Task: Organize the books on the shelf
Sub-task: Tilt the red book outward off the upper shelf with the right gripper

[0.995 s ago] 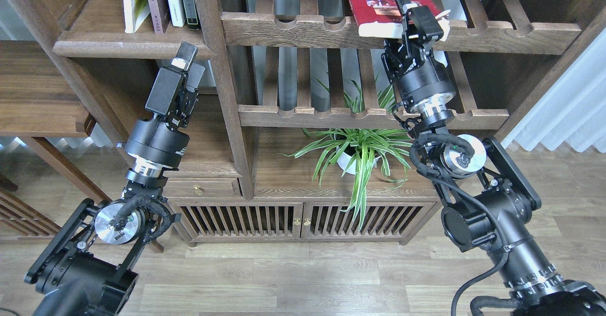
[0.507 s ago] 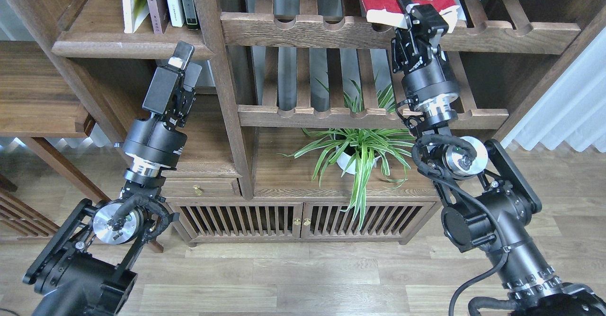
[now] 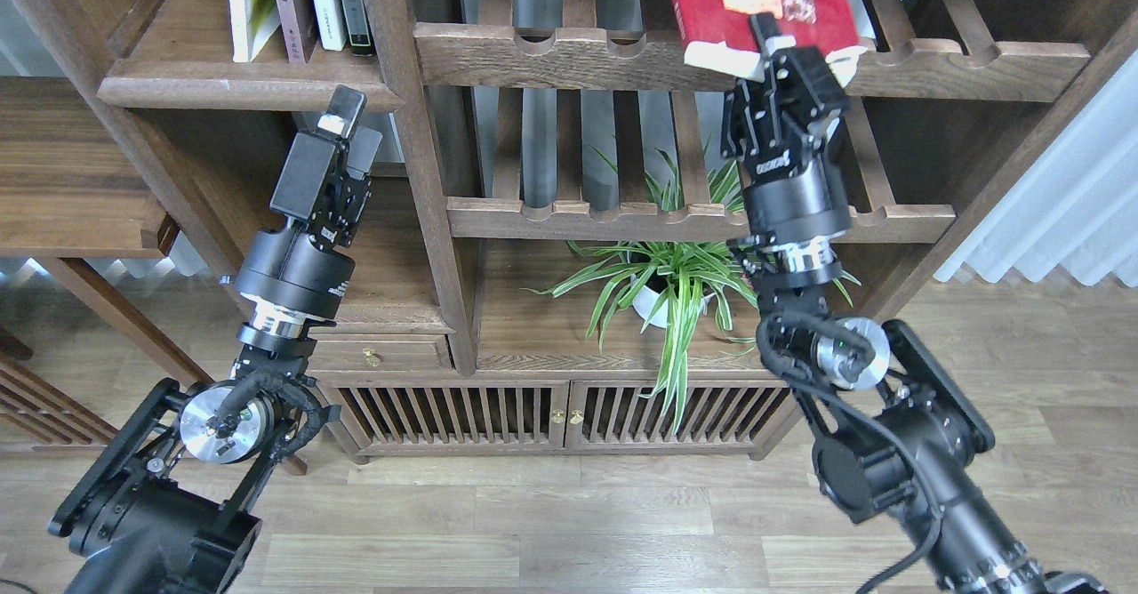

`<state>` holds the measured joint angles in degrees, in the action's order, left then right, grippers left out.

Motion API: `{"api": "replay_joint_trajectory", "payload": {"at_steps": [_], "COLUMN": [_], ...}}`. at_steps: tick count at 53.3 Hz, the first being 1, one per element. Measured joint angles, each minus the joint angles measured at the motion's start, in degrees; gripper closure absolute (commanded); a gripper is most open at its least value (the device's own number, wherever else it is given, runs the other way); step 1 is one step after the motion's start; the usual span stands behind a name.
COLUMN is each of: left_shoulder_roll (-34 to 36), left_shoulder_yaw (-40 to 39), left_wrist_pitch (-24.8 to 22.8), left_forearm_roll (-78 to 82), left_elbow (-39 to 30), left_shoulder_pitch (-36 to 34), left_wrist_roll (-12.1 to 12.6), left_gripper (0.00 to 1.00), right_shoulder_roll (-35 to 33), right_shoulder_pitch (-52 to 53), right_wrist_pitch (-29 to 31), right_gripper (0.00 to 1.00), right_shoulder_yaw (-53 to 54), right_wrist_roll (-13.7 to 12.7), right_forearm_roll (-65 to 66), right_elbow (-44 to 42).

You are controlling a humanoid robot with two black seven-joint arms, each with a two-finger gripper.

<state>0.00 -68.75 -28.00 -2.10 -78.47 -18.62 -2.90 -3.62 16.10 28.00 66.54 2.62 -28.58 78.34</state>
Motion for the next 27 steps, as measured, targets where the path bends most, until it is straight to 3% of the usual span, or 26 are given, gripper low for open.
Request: {"api": "replay_joint_trajectory", "payload": {"at_steps": [27], "left_shoulder_roll": [0.0], "left_shoulder_yaw": [3.2], "left_wrist_pitch": [0.0], "left_forearm_roll": [-6.7], "left_elbow": [-0.6], "left_shoulder_pitch": [0.0], "left_wrist_roll": [0.0], "left_gripper": [0.06], "right_shoulder_roll": [-0.6], "right_shoulder_pitch": [-6.9], "right_wrist_pitch": [0.0], "right_gripper": [0.97], "right_shoulder_yaw": [-1.5], "right_wrist_roll": [0.1], "right_forearm_roll": [-0.7], "right_elbow": [12.9]}}
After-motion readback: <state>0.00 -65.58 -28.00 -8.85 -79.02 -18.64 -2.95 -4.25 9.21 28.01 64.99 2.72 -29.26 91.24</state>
